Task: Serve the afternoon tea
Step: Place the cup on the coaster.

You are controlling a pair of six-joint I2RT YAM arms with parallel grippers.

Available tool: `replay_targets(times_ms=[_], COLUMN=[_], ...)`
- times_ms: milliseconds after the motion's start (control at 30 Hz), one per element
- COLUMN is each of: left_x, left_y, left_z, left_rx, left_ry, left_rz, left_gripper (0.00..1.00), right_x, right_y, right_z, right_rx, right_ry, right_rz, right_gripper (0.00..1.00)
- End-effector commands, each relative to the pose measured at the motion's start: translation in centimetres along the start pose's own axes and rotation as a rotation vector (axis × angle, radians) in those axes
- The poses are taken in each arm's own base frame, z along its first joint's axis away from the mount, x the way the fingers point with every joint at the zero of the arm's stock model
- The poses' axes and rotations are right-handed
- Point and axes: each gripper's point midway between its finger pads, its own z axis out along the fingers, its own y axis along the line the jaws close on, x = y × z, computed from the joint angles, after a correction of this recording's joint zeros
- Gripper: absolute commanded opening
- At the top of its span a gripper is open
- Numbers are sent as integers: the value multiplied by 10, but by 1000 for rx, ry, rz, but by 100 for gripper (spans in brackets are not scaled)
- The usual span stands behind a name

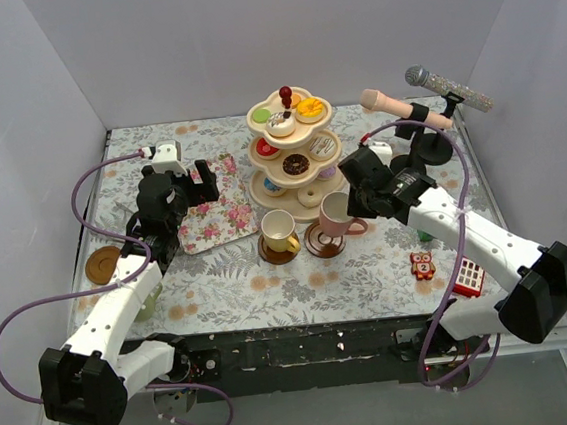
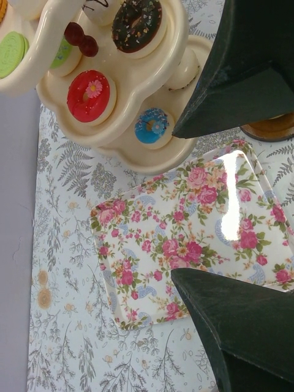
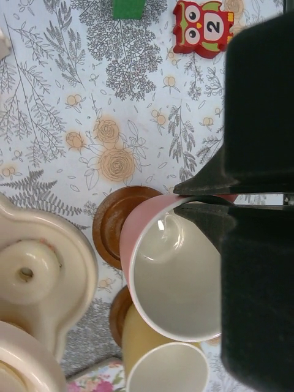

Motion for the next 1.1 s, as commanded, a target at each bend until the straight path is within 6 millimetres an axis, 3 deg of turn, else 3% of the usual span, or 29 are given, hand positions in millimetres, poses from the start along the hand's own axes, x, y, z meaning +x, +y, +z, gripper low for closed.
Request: replay_targets(times_ms=[0, 200, 400, 800, 1067], left_x=[-4, -3, -2, -4, -5], left_y=[-3, -2, -3, -3, -3], left_z=[-3, -2, -2, -4, -4], left_rx=[16, 9, 11, 12, 14], left_ry=[-21, -17, -15, -22, -23], left_rz=[-4, 1, 3, 7, 7], left_gripper=[87, 88, 88, 88, 88], right_x=[-35, -19, -16, -7, 4], right_y=[9, 7, 21, 28, 22], right_z=[1, 26, 34, 47, 55], right_rx=[51, 185, 142, 100, 128], right_ry=[-116, -27, -32, -20, 10], right_rz=[190, 159, 136, 119, 100], right_gripper=[1, 1, 1, 1, 1])
